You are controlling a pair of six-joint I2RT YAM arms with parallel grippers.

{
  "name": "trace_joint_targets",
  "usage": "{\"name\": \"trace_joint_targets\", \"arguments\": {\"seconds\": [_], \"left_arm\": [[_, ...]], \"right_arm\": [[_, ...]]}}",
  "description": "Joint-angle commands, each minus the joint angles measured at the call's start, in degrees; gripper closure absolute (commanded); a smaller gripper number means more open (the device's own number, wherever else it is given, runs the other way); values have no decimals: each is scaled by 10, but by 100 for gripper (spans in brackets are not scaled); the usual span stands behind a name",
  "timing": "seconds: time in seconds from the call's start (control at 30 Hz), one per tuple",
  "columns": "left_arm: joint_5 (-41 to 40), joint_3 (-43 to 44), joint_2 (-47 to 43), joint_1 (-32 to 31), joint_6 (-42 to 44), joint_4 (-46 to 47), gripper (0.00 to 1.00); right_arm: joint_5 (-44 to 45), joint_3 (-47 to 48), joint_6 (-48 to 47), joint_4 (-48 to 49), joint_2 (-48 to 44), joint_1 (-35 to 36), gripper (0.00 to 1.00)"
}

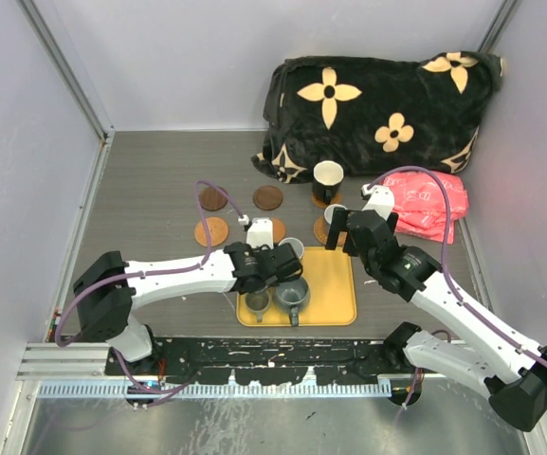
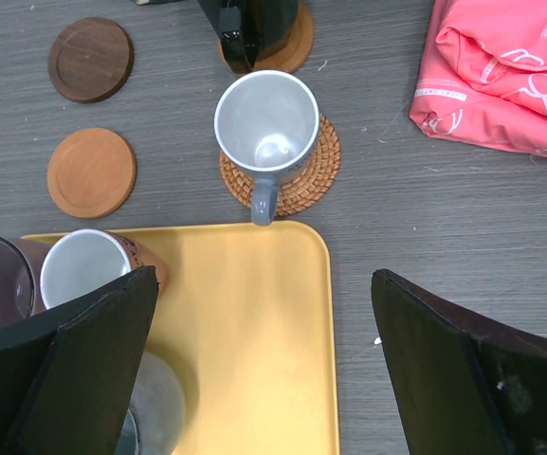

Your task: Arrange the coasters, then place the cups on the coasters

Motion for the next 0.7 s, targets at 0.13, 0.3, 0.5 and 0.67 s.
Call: {"name": "trace_joint_targets", "arguments": {"seconds": [0.13,0.3,0.5,0.67], "left_arm": [[-45,-11,1,-5,-30,17,54],[-52,-14,11,-4,-36,18,56],[-65,-23,16,-5,-40,30,58],[-73,-38,15,-5,-46,49,58]], "right_arm": [[18,-4,9,-2,-21,-3,0],[18,-6,11,-3,-24,-3,0],[21,-8,14,-9,-29,-2,0],[23,-10,17,-15,-33,-2,0]]}}
